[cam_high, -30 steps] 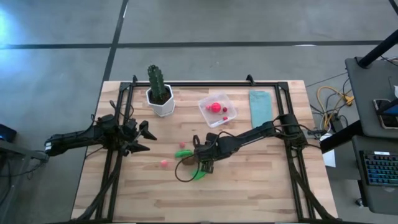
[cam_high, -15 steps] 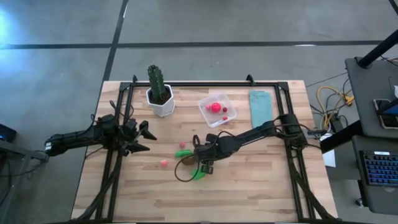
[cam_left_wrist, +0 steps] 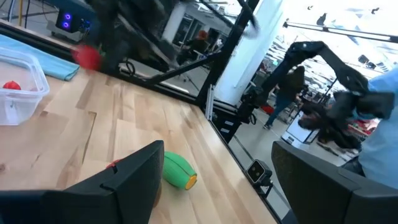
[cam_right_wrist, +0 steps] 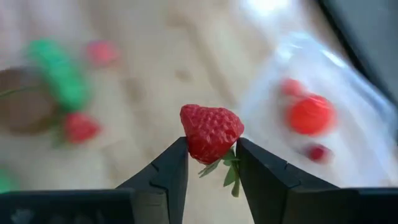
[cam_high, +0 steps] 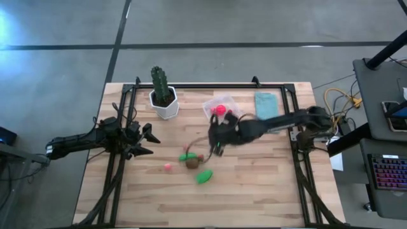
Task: Pick and placing Produce into tupperware
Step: Put the right strawberry into the transparent bin
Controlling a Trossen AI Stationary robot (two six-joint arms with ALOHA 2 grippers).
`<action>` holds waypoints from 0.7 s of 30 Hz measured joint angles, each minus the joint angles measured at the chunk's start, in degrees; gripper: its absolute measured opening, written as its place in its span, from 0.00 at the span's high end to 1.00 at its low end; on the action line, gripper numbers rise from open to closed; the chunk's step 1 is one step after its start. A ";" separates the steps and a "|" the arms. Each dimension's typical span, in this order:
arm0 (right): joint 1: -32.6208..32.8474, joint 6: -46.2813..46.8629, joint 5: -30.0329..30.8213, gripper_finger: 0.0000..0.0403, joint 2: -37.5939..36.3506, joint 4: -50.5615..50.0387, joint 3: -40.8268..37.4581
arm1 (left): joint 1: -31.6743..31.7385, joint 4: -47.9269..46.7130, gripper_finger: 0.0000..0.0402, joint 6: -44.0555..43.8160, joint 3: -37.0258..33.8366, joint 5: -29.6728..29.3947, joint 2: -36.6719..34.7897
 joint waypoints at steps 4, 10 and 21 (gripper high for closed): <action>-8.10 3.80 -2.25 0.68 -3.45 -5.41 -0.26 | 0.01 0.00 0.29 -0.02 -0.01 -0.01 0.06; -19.69 -0.99 -9.21 0.67 -3.47 -4.73 -0.28 | 0.02 0.00 0.29 -0.02 0.00 0.00 0.04; -24.94 -4.76 -17.18 0.66 7.58 -7.78 -0.52 | 0.01 0.00 0.29 -0.02 0.00 0.00 0.07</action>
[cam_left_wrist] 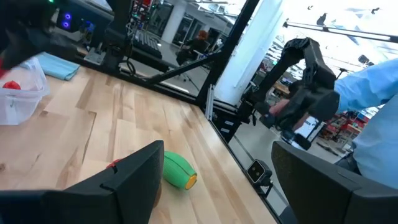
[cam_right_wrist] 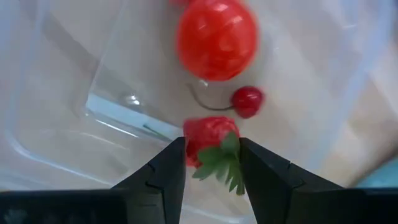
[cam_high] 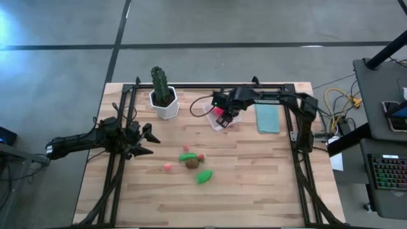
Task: Pick and placing Produce into tupperware
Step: Put the right strawberry into the transparent bin, then put the strawberry into the transparent bin
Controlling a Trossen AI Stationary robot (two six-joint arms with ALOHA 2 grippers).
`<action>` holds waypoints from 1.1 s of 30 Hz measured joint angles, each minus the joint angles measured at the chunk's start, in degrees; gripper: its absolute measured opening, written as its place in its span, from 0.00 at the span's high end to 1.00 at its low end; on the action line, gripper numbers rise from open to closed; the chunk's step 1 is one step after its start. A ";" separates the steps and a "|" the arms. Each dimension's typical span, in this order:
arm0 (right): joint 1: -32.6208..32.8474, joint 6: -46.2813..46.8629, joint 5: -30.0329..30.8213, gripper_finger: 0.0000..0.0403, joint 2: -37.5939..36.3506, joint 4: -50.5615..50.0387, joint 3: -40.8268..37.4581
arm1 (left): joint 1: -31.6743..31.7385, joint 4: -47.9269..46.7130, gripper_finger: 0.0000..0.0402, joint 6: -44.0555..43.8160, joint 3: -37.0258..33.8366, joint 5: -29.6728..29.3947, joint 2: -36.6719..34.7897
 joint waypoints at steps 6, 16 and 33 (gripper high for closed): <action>0.14 -1.15 -0.42 0.62 0.99 0.36 0.00 | -0.02 0.00 0.29 0.00 -0.01 -0.02 0.02; 0.55 -1.83 -0.34 0.40 -5.22 1.50 1.14 | 0.00 0.00 0.29 0.00 0.00 0.00 0.00; 15.00 -27.60 -16.02 0.38 -7.57 1.57 2.51 | 0.00 0.00 0.29 0.00 0.00 -0.02 0.00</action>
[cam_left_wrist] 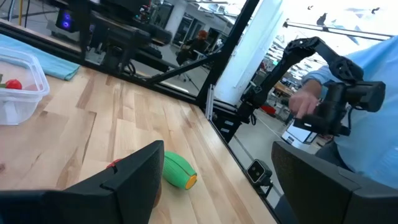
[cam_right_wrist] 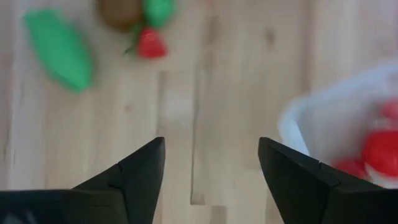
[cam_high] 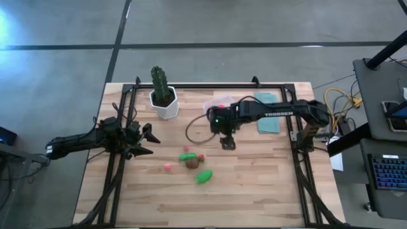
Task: Pick and placing Produce into tupperware
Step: Put the strawberry into the transparent bin
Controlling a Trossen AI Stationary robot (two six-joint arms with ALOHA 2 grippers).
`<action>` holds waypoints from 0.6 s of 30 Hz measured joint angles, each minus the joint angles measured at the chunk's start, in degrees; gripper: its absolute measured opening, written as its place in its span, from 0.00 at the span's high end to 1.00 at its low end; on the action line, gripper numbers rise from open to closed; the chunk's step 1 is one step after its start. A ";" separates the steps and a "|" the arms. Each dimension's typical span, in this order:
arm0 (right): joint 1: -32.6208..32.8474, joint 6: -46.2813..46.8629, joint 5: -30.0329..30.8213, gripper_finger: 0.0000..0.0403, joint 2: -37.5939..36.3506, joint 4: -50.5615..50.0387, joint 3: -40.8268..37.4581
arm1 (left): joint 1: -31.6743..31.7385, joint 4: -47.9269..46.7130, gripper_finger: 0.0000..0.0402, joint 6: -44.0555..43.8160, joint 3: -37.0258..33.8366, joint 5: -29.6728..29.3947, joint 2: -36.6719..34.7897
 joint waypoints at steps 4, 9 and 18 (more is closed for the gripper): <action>1.38 -9.95 -1.60 0.40 0.31 0.69 -0.16 | 0.01 0.00 0.29 0.00 -0.02 0.00 0.00; 1.48 -12.43 -5.52 0.41 1.36 5.24 -1.10 | -0.01 0.00 0.29 0.00 -0.01 0.02 0.01; 5.42 -14.01 -9.91 0.41 6.96 14.34 -1.18 | 0.00 0.00 0.29 0.00 -0.01 0.00 0.02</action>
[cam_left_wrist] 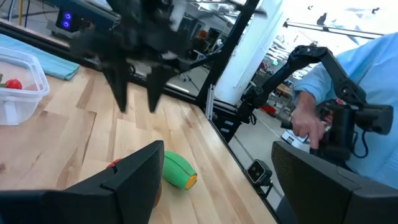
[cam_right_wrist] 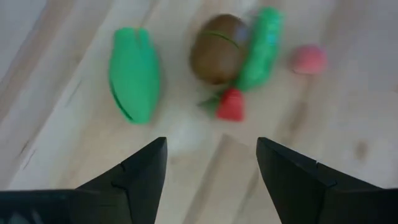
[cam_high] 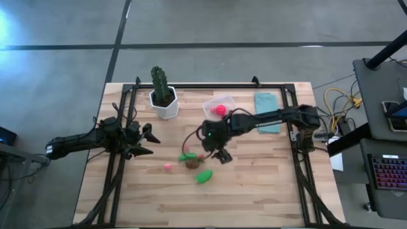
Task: Pick and placing Produce into tupperware
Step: Put the strawberry into the transparent bin
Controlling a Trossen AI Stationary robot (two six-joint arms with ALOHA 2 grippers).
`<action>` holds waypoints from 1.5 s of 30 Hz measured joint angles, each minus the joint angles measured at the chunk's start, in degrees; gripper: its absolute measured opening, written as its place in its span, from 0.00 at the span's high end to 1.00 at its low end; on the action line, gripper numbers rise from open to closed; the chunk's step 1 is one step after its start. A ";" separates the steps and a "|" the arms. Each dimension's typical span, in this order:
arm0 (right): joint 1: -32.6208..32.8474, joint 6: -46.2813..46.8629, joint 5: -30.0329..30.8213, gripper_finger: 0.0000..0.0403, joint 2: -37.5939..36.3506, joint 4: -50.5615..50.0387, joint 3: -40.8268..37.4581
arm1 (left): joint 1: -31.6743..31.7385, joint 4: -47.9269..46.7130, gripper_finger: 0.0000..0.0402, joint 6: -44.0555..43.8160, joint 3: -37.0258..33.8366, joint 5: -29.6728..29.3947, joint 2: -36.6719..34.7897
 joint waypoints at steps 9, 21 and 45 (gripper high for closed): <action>2.30 -3.80 4.01 0.42 6.30 6.35 1.80 | -0.01 0.00 0.29 0.01 0.01 0.02 -0.08; 1.80 -7.96 5.89 0.41 7.53 9.13 1.27 | 0.01 0.00 0.29 0.00 0.01 0.02 0.00; 1.80 -9.48 5.86 0.41 8.39 24.01 -5.90 | 0.01 0.00 0.29 0.00 -0.01 0.02 0.00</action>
